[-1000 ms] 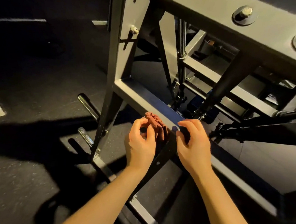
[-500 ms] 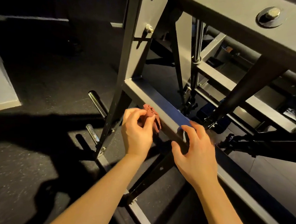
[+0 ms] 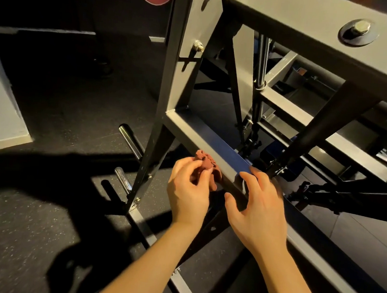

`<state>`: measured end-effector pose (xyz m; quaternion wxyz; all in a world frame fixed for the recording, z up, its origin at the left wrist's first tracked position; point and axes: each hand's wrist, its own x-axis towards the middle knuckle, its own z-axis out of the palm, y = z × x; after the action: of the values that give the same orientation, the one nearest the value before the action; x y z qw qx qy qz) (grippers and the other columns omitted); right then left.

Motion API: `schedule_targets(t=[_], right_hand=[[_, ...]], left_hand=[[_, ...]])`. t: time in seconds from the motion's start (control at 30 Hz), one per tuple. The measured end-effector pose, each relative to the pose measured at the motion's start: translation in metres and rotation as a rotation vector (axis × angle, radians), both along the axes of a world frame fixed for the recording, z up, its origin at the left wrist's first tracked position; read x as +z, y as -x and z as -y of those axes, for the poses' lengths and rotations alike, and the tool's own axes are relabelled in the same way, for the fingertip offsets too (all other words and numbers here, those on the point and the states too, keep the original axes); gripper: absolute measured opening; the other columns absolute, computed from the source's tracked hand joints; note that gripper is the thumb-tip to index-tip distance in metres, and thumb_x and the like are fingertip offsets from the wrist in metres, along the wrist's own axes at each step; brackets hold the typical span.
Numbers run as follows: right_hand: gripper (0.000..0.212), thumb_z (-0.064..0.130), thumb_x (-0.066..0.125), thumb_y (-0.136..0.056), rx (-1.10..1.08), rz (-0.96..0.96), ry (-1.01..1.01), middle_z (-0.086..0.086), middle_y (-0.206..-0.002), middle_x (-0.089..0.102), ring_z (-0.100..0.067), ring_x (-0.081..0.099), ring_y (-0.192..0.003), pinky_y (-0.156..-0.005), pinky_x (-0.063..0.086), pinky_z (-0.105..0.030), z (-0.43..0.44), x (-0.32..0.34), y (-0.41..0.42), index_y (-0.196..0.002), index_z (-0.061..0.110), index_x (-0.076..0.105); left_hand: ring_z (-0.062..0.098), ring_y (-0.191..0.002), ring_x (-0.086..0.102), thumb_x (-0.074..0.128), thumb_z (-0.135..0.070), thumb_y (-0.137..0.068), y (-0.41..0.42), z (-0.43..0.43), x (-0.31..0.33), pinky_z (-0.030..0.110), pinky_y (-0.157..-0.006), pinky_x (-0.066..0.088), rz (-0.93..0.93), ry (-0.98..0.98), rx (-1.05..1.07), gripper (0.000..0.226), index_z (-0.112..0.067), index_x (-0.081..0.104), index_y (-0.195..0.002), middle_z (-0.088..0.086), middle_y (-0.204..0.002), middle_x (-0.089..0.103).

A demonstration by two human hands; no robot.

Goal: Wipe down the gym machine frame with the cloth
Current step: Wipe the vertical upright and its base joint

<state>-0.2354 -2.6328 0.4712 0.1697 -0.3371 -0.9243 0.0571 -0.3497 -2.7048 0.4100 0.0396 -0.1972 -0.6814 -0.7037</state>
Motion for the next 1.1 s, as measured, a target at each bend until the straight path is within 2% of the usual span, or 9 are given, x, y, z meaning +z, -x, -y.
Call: schedule_targets(t=[0.1,0.2,0.37,0.5,0.57,0.67,0.73,0.93,1.1], right_hand=[[0.059,0.056,0.061,-0.091,0.005,0.007,0.007,0.002,-0.154,0.04,-0.017,0.044,-0.136,-0.108,0.045,-0.041,-0.001,0.002,-0.001,-0.143,0.03,0.047],[0.057,0.057,0.06,-0.092,0.018,0.005,0.009,0.001,-0.152,0.043,-0.018,0.045,-0.135,-0.107,0.047,-0.045,-0.001,0.003,0.0,-0.14,0.029,0.05],[0.054,0.053,0.064,-0.09,0.017,-0.002,-0.031,-0.001,-0.143,0.05,-0.019,0.051,-0.128,-0.104,0.048,-0.043,0.0,0.001,0.001,-0.135,0.026,0.053],[0.055,0.054,0.064,-0.09,0.02,0.01,-0.048,0.001,-0.141,0.049,-0.017,0.05,-0.127,-0.106,0.047,-0.043,0.0,0.0,0.001,-0.136,0.026,0.051],[0.057,0.055,0.062,-0.091,0.015,0.014,-0.032,0.001,-0.146,0.047,-0.017,0.048,-0.131,-0.108,0.045,-0.043,0.001,0.001,0.001,-0.139,0.027,0.05],[0.057,0.055,0.061,-0.092,0.013,0.016,-0.008,-0.001,-0.149,0.047,-0.02,0.047,-0.134,-0.109,0.045,-0.045,0.002,0.005,0.002,-0.14,0.026,0.051],[0.056,0.055,0.062,-0.091,0.011,0.025,0.008,-0.001,-0.15,0.045,-0.02,0.046,-0.134,-0.108,0.046,-0.046,0.003,0.006,0.002,-0.139,0.027,0.051],[0.056,0.052,0.065,-0.091,-0.043,-0.007,0.072,-0.002,-0.15,0.042,-0.02,0.046,-0.133,-0.106,0.048,-0.045,0.005,0.013,0.007,-0.14,0.03,0.048],[0.054,0.047,0.065,-0.093,0.019,-0.032,0.098,-0.001,-0.157,0.035,-0.02,0.037,-0.142,-0.116,0.037,-0.055,0.007,0.017,0.024,-0.14,0.028,0.049]], left_hand=[[0.004,-0.088,0.069,0.072,-0.013,-0.092,0.023,-0.001,0.001,0.022,-0.074,0.058,0.04,-0.006,0.04,0.012,-0.02,0.07,-0.102,-0.011,-0.113,0.058],[-0.001,-0.07,0.068,0.071,-0.008,-0.093,0.065,-0.004,0.01,0.016,-0.062,0.055,0.264,-0.065,0.149,0.014,-0.021,0.068,-0.095,-0.003,-0.108,0.061],[0.014,-0.09,0.07,0.073,-0.009,-0.092,0.032,-0.002,0.002,0.033,-0.073,0.062,0.067,-0.042,0.047,0.014,-0.022,0.069,-0.096,-0.012,-0.111,0.059],[0.004,-0.095,0.067,0.076,-0.007,-0.089,-0.005,0.004,-0.001,0.018,-0.077,0.057,-0.04,-0.015,-0.053,0.019,-0.02,0.072,-0.101,-0.009,-0.112,0.061],[0.011,-0.089,0.07,0.076,-0.012,-0.09,0.018,0.002,0.0,0.025,-0.07,0.059,0.002,-0.031,-0.051,0.015,-0.024,0.069,-0.096,-0.006,-0.108,0.062],[0.021,-0.066,0.073,0.072,-0.018,-0.093,0.071,-0.002,0.006,0.043,-0.049,0.059,0.274,-0.081,0.028,0.008,-0.024,0.068,-0.092,0.01,-0.103,0.068],[0.018,-0.063,0.073,0.071,-0.016,-0.093,0.079,0.0,0.008,0.047,-0.054,0.061,0.281,-0.061,0.067,0.013,-0.028,0.066,-0.09,0.008,-0.104,0.068],[-0.006,-0.095,0.064,0.074,-0.005,-0.089,-0.003,0.01,0.015,0.013,-0.074,0.054,-0.015,0.028,-0.084,0.014,-0.017,0.069,-0.096,-0.012,-0.11,0.057],[0.014,-0.087,0.07,0.072,-0.02,-0.089,0.079,0.0,0.016,0.044,-0.064,0.063,0.134,0.02,0.031,0.018,-0.034,0.063,-0.086,-0.014,-0.104,0.057]])
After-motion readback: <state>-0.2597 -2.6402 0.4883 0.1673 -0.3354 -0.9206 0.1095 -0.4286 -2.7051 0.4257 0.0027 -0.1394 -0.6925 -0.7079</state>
